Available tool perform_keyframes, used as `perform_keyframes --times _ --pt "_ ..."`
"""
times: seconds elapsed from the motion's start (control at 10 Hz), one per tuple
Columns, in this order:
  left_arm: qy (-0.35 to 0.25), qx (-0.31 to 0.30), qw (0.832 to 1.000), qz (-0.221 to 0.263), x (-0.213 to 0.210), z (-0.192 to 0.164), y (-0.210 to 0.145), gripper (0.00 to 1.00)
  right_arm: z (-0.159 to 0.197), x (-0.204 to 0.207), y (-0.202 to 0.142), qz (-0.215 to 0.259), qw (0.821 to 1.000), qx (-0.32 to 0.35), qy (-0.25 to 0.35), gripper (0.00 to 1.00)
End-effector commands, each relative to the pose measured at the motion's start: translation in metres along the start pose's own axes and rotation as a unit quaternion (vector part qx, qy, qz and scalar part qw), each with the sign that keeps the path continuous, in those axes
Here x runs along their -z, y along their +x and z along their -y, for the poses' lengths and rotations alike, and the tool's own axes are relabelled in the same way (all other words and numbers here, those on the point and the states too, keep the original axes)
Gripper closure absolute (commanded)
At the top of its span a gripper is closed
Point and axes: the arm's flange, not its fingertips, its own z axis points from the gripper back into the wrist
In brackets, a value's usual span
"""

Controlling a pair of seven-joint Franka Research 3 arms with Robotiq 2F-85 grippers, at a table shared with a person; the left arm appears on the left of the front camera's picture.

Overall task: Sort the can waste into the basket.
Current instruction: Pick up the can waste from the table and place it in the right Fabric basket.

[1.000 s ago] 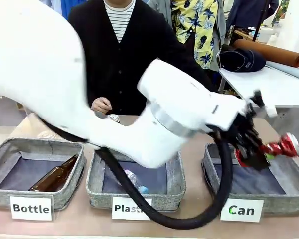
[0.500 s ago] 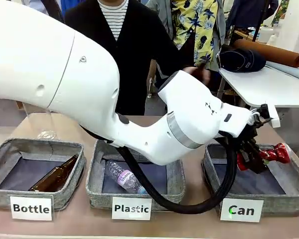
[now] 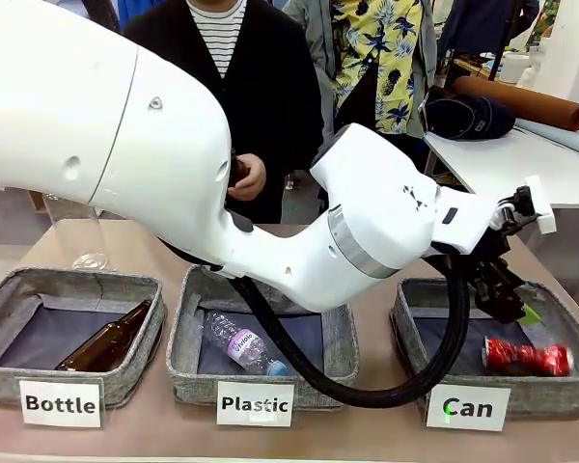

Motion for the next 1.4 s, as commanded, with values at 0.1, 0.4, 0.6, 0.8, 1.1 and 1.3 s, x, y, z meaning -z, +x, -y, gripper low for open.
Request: perform_keyframes --times 0.1,0.4,0.6,0.8,1.1,1.3 --pt "-0.008 0.001 1.000 0.008 -0.006 0.001 0.006 0.00 -0.002 0.001 0.003 0.007 1.000 0.008 0.001 0.00" --pt "-0.034 -0.027 0.999 0.003 -0.019 0.003 0.003 0.00 -0.002 0.001 0.003 0.007 1.000 0.008 0.001 0.00" --pt "-0.059 -0.035 0.998 -0.008 -0.055 0.009 0.012 0.00 -0.002 0.001 0.003 0.007 1.000 0.008 0.001 0.00" --pt "-0.063 -0.022 0.998 -0.022 -0.104 0.017 0.019 0.00 -0.013 0.025 0.020 -0.063 0.994 -0.081 0.040 0.00" --pt "-0.072 -0.013 0.997 -0.023 -0.173 0.036 -0.002 0.00 -0.061 0.111 0.059 -0.175 0.958 -0.187 0.131 0.00" --pt "-0.061 -0.013 0.998 -0.020 -0.188 0.045 -0.009 0.00 -0.069 0.122 0.065 -0.189 0.955 -0.179 0.144 0.00"
